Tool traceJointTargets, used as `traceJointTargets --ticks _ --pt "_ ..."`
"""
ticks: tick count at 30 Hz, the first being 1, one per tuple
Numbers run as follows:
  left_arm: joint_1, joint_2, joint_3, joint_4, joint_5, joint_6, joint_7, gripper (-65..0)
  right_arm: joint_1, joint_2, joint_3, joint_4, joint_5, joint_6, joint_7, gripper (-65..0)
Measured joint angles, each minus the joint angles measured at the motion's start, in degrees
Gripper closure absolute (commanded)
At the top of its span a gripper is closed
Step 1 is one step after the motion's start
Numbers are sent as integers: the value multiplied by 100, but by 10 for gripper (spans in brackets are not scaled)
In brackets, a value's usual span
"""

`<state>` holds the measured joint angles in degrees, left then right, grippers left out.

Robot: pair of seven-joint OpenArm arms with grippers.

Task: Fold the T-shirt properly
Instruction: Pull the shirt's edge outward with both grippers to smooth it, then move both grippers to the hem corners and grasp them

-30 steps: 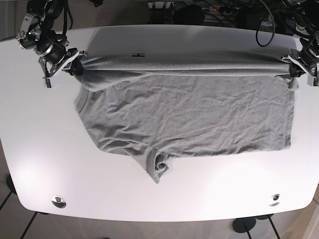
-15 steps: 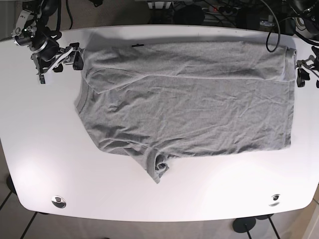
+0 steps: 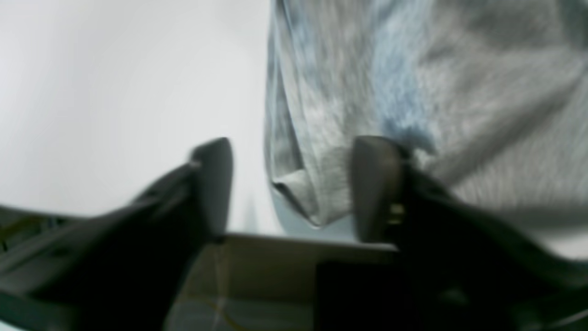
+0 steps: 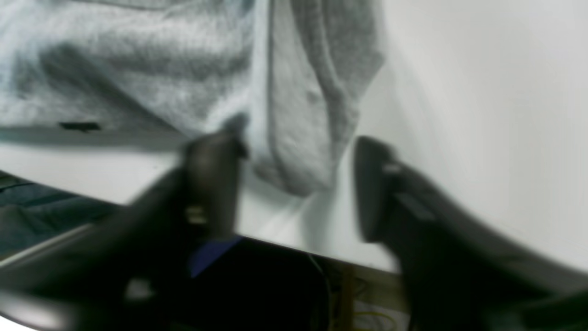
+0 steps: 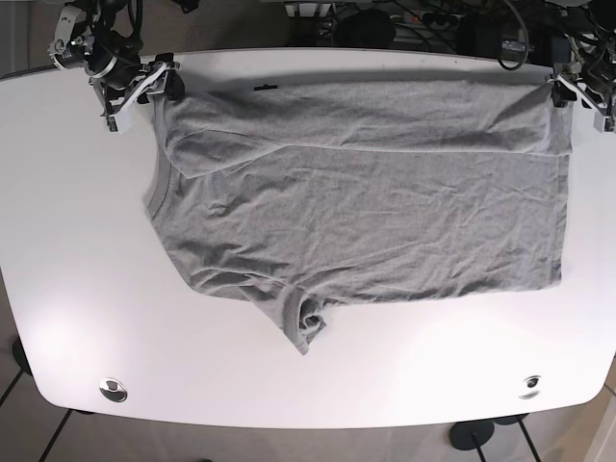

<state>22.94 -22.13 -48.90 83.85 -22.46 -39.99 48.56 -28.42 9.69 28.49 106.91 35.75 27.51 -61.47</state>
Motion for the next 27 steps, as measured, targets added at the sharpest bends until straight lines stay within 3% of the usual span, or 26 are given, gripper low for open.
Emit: traceJointTargets --ticks 2,3,17,19,24,26,27 --pt "-13 0 68 -7 81 2 13 -94 15 -20 4 20 -127 -2 68 -30" --pt "-24 -11 68 0 44 2 -20 -47 13 -20 4 20 -127 0 68 -16" --pt "170 -76 -157 278 79 2 7 -43 -481 400 372 33 -146 48 61 -22" --pt "247 -76 -157 278 94 2 31 -56 -570 380 372 33 -149 57 79 -65" --pt "184 -90 -144 400 57 0 33 -324 -684 315 835 345 -151 44 83 -338" --pt "208 -59 -127 896 74 4 118 -399 -675 229 1226 645 -205 42 83 -452" --pt "164 4 42 1228 79 9 149 -403 -662 223 1335 745 -127 46 83 -491"
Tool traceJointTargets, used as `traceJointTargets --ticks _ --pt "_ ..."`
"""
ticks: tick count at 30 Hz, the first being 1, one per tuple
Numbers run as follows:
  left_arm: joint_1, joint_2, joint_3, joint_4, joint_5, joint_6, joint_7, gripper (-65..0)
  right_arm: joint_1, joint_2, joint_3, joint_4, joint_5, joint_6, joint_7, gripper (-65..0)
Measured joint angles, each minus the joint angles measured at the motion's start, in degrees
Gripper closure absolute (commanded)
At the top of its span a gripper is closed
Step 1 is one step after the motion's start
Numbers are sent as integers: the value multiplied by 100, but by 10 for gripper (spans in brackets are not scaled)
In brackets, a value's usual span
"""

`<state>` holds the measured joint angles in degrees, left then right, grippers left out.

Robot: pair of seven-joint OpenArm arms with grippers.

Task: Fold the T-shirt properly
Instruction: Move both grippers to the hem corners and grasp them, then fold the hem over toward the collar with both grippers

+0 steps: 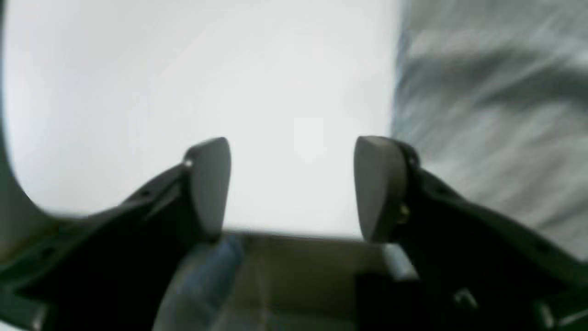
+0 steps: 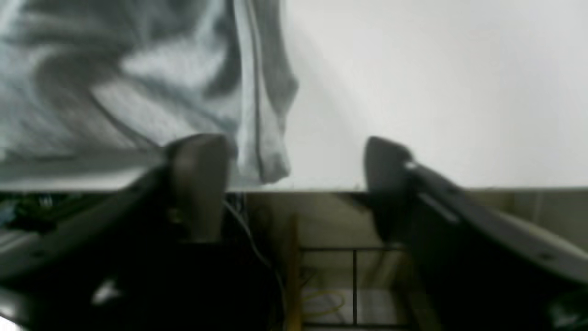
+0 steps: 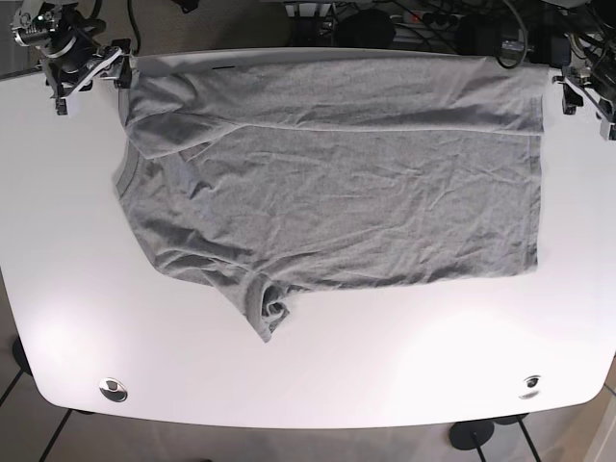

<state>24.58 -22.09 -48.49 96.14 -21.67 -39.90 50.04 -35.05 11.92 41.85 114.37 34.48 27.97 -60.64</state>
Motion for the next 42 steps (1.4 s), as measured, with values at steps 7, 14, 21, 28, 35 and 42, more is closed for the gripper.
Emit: traceJointTargets --ticks 7,14,21,28,35,42 --pt "-1108 525 726 487 313 -17 260 -403 1314 420 -627 -258 -118 -66 -9 -496" --pt "-2929 553 1534 -374 1283 -28 177 -408 3418 503 -1912 -1346 -1318 -31 -55 -496" --pt "-4531 535 2312 -2037 1969 933 -975 -410 5576 540 -2973 -4271 -1888 13 984 -496" --pt "-5130 470 2557 -2883 2214 1307 -1257 -410 6172 741 -3709 -6428 -1886 -7 2258 -496" --pt "-5386 227 2540 -4054 2302 1746 -1799 -410 6048 507 -3746 -6417 -1860 11 2490 -296" --pt "-6019 -22 2551 -6181 2225 1882 -2640 -411 5956 503 -3735 -6417 -1818 -13 2702 -22"
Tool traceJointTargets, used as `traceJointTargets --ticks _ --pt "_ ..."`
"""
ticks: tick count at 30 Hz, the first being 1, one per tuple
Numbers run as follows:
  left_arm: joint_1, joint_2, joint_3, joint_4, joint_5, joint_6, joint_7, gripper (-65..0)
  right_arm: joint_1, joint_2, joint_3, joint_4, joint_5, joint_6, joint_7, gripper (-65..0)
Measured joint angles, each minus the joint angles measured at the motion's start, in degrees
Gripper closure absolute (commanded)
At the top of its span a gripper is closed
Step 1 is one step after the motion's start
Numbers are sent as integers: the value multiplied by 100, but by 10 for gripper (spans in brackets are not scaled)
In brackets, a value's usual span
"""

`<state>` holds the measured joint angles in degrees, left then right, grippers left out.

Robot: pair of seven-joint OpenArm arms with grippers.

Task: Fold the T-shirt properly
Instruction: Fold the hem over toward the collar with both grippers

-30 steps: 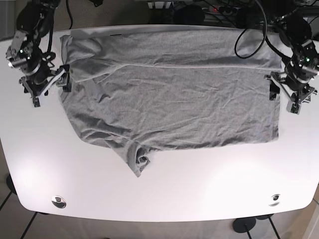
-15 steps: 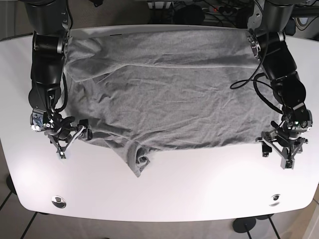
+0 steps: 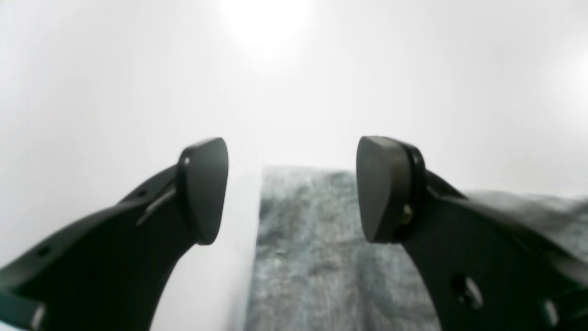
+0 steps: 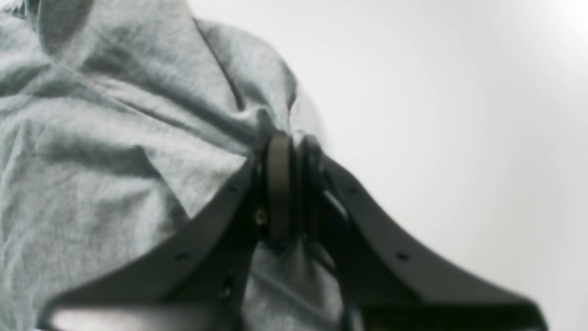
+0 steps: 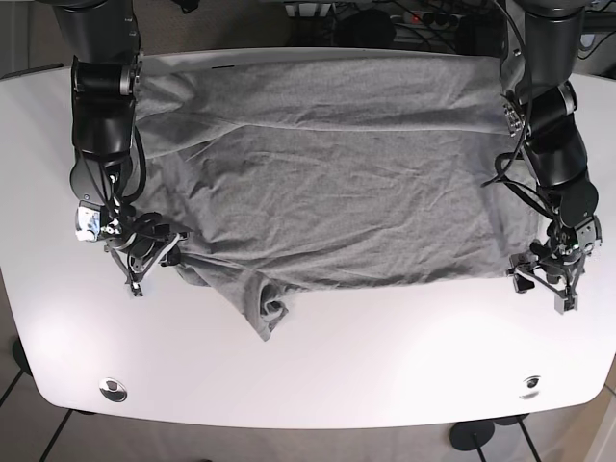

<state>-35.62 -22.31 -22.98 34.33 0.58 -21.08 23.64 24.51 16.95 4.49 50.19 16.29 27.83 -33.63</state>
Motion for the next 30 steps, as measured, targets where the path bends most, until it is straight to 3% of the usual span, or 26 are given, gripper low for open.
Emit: traceJointTargets --ticks 4,8,10,15,17,20,24,28,30 --pt "-129 -136 0 -610 2 13 -68 -531 2 2 0 0 0 7 -2 -21" --pt "-157 -122 15 -621 -42 -13 -122 -528 -17 -61 7 94 -4 -35 -59 -21" --pt "-46 -122 15 -640 -9 -315 -155 -503 -20 -94 7 105 -4 -37 -68 -21" --pt "-188 -120 -22 -1060 -85 -533 -280 -447 -28 -149 7 109 0 -35 -42 -21" --pt "-186 -37 -9 -1060 -83 -533 -358 -349 -28 -155 7 109 0 -35 -44 -21" --pt "-175 111 -11 -1071 -105 -544 -579 -24 -28 -157 37 109 -2 -35 -48 -19" --pt "-138 192 -214 -960 -190 -592 -564 0 -44 -170 492 109 -4 -37 -70 -16" --pt "85 452 -319 557 -490 -557 481 0 -223 -175 916 990 -52 -33 -199 -16" --pt "367 623 -313 1727 -876 -846 859 0 -369 -170 1075 1838 -59 -26 -874 -16"
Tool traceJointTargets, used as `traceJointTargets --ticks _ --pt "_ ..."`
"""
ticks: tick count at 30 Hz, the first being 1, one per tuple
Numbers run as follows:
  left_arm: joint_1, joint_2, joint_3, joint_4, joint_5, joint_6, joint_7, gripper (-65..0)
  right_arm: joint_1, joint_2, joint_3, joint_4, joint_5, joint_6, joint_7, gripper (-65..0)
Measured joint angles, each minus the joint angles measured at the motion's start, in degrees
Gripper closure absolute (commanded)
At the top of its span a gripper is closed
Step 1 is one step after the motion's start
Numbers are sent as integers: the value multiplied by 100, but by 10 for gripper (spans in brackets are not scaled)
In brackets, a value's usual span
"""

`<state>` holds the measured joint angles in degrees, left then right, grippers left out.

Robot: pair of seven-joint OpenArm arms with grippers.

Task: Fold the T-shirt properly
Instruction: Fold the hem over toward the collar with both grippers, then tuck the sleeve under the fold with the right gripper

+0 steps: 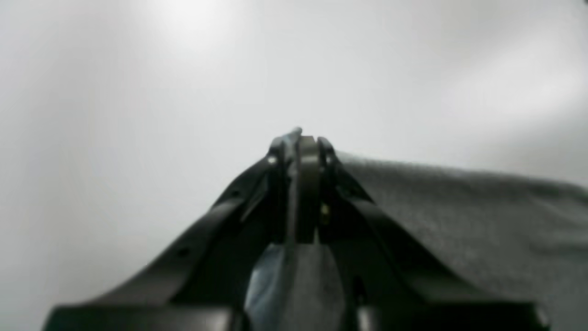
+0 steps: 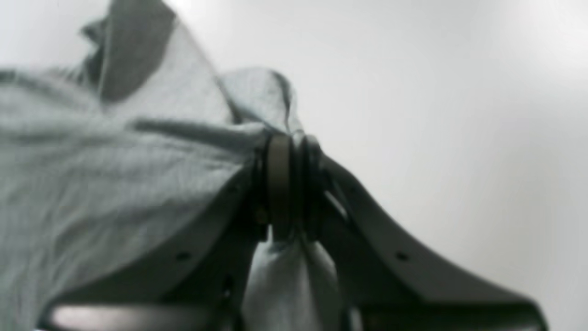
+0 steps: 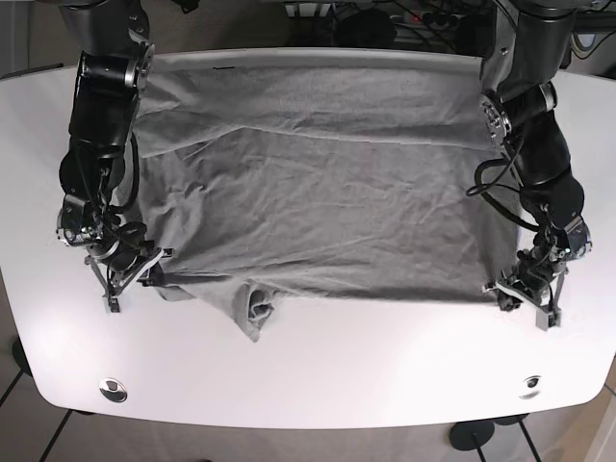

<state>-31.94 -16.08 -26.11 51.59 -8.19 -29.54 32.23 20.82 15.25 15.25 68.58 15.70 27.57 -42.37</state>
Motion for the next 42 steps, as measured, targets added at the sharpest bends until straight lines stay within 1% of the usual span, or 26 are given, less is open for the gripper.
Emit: traceJointTargets --ticks 1,2,3,4,5,7,8,9,10,11,13,15,19,21,22,25,29,30,31,32,33,35,36,37,40,42 --pt "146 57 0 431 -83 -109 262 0 -131 -2 127 402 24 48 -131 -16" --pt "369 120 -15 758 -20 -114 555 0 -286 52 227 772 -52 31 -293 -16" --pt "684 186 -20 1491 -245 -127 1440 0 -671 17 247 1499 -59 -109 -1012 -16" --pt "1008 271 2 2371 -369 -369 1720 0 -1115 -22 361 2518 -24 101 -1325 -16" --pt "1156 267 -4 2736 -728 -326 1593 0 -1375 -57 485 3064 179 94 -1268 -16" --pt "1440 155 -295 3150 -885 -319 1679 0 -1613 -127 772 3512 74 94 -1360 -17" --pt "1547 164 -382 3220 -813 -225 1869 0 -1707 -131 807 3593 -70 44 -1545 -17" --pt "1829 205 -531 3464 -1071 -358 1971 0 -2044 -173 953 3969 81 160 -1480 -17" --pt "2072 219 -664 3641 -970 -328 2107 0 -2295 -304 1049 4092 101 271 -1517 -17" --pt "2205 188 -664 3742 -896 -269 2162 0 -2393 -393 1071 4065 50 275 -1604 -17" --pt "2400 208 -654 3901 -1021 -321 2079 0 -2656 -485 1200 4111 114 345 -1528 -17" --pt "2645 216 -697 4039 -1027 -330 2070 0 -2944 -612 1305 4140 15 334 -1539 -17" --pt "3316 216 -723 4494 -1008 -332 2079 0 -3497 -678 1355 4352 94 339 -1530 -17" --pt "3497 225 -885 4507 -1056 -339 2072 0 -3665 -686 1528 4354 101 350 -1528 -17" --pt "3635 223 -1071 4505 -1056 -402 2068 0 -3786 -684 1672 4354 103 352 -1528 -17" --pt "3919 190 -1296 4433 -1025 -905 2087 0 -4022 -706 1770 4356 125 358 -1526 -19" --pt "3985 37 -1311 4422 -636 -1056 2061 0 -4273 -717 1775 4354 212 361 -1491 -29" --pt "3989 46 -1311 4422 -564 -1104 2061 0 -4310 -721 1770 4354 212 363 -1491 -60" --pt "3995 48 -1311 4422 -446 -1106 2061 -21 -4363 -730 1770 4354 210 354 -1491 -122" --pt "4000 52 -1311 4422 -251 -1104 2050 -63 -4400 -730 1779 4354 164 352 -1493 -200" --pt "3976 50 -1311 4422 85 -1097 2048 -154 -4435 -721 1812 4356 55 310 -1493 -331" --pt "3967 28 -1318 4422 221 -1049 2048 -294 -4472 -719 1845 4404 22 291 -1528 -477" --pt "3963 35 -1318 4430 219 -1051 2048 -369 -4468 -765 1858 4439 280 295 -1528 -553" --pt "3956 48 -1309 4448 214 -1056 2048 -381 -4452 -763 1858 4452 577 295 -1534 -575" --pt "3969 35 -962 4922 236 -1056 2090 -379 -4339 -632 1840 4485 1429 297 -1550 -575" --pt "3965 79 -780 5370 153 -1058 1969 -379 -4162 -487 1416 4483 1458 247 -1537 -575"
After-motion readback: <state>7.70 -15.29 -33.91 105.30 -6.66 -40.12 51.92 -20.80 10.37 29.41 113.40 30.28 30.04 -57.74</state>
